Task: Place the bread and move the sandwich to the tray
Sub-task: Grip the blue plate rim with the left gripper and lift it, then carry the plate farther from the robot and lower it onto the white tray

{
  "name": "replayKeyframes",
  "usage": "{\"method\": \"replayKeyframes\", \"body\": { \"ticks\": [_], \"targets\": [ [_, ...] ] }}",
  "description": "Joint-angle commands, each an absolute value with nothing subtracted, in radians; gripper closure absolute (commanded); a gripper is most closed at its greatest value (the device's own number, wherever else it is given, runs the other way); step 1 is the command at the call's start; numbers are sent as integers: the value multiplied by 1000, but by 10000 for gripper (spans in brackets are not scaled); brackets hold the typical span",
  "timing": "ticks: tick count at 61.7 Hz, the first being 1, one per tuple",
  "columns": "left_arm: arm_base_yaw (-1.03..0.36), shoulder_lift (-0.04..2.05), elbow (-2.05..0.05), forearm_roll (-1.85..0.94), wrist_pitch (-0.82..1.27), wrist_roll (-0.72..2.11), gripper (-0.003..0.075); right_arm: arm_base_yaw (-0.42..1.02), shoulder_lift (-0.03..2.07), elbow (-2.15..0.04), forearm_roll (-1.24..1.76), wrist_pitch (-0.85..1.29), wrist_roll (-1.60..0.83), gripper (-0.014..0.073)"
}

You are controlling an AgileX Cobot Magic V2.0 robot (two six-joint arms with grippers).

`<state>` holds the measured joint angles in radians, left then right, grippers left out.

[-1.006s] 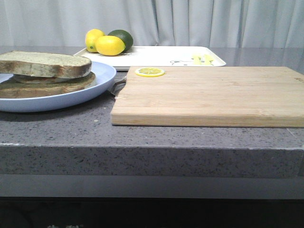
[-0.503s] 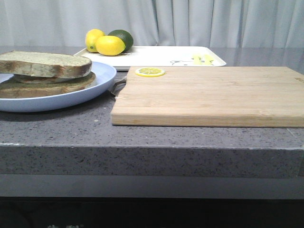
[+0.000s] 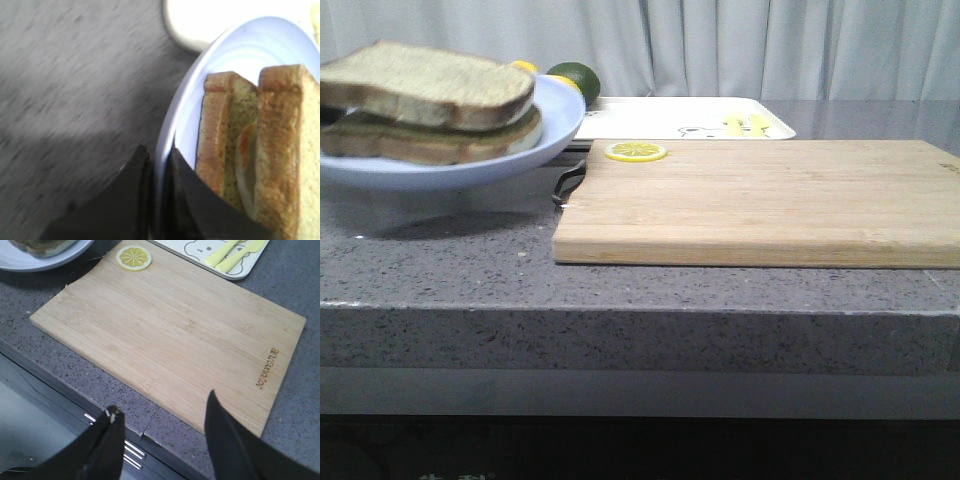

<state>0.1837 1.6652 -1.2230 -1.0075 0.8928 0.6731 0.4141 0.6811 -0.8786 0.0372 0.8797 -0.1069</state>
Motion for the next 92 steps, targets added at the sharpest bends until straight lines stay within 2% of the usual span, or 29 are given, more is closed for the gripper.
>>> {"method": "replayKeyframes", "body": {
  "ticks": [1,17,44,53,59,77,83,92],
  "targets": [
    [143,1647,-1317,-1122,914,645,738,409,680,-901,28,818,-105,201],
    [92,1797,-1548,-1109,898,408,738,409,680,-901,28,818,-105,201],
    [42,2045,-1911,-821,932,56,737,409,680,-901,28,818,-105,201],
    [33,2083,-1989,-812,932,8,734,409,680,-901,28,818,-105,201],
    [33,2097,-2022,-810,929,0,694,409,680,-901,28,818,-105,201],
    [33,2113,-2035,-812,924,0,407,409,680,-901,28,818,-105,201],
    [33,2113,-2045,-814,926,0,363,409,680,-901,28,818,-105,201],
    [37,2102,-2090,-806,957,36,360,409,680,-901,28,818,-105,201]
  ]
}}
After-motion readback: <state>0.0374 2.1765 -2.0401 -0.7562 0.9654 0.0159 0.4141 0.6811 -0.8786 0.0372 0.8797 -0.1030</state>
